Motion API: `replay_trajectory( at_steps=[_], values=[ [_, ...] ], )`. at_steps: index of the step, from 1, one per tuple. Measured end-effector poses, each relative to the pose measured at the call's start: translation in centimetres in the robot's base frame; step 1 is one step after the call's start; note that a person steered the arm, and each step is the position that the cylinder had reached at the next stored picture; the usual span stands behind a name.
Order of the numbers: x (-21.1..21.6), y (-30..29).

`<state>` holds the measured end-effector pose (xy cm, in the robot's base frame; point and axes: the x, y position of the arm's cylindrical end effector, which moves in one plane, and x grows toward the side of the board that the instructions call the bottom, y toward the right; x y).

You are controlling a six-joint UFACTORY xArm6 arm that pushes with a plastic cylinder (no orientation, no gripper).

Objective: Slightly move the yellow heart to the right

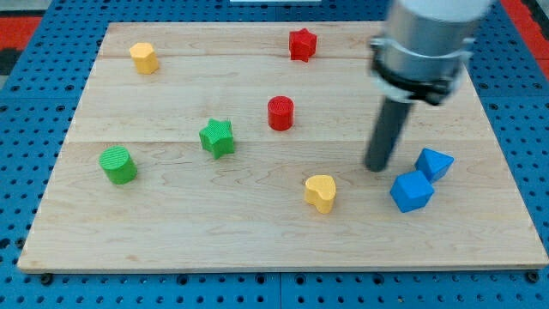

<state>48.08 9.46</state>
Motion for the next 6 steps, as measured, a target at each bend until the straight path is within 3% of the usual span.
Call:
replay_trajectory(
  at_steps=[2,3,4,5,6],
  values=[
    [-1.4,-13.2],
    [3.2,-12.1],
    [6.2,-6.9],
    [2.9,-3.1],
    [5.1,-12.1]
  ],
)
